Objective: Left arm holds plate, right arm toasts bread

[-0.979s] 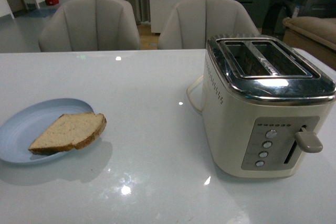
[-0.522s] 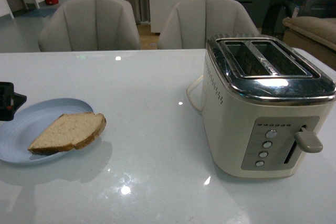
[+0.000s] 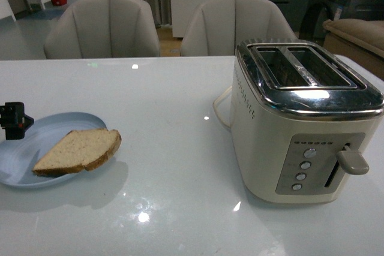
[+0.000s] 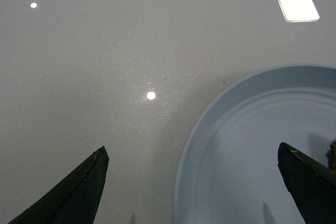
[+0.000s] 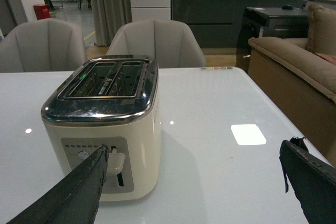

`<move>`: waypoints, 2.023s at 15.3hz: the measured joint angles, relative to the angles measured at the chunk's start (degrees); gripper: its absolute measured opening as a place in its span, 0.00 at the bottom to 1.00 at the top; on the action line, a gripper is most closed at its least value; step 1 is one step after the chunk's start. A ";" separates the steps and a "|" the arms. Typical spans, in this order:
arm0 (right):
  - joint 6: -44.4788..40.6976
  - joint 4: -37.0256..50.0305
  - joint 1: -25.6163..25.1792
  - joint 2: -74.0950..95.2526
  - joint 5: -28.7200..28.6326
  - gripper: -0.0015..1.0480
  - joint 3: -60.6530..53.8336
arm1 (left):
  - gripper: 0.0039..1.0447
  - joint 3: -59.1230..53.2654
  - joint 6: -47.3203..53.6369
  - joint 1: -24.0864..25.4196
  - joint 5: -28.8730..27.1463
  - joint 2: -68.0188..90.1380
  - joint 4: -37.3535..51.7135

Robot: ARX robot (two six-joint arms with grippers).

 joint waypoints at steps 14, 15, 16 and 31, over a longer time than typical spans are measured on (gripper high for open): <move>0.00 0.02 0.00 0.00 0.00 0.94 0.00 | 0.94 1.81 -1.86 1.18 5.05 6.27 5.25; 0.00 0.02 0.00 0.02 0.00 0.94 0.00 | 0.94 1.51 -1.33 1.18 5.57 6.38 5.53; 0.00 0.02 0.00 0.00 0.02 0.94 0.00 | 0.94 1.44 -1.11 1.18 5.64 6.69 5.77; 0.00 0.02 0.00 0.02 0.02 0.94 0.00 | 0.02 -0.15 -11.10 1.11 4.37 7.21 9.68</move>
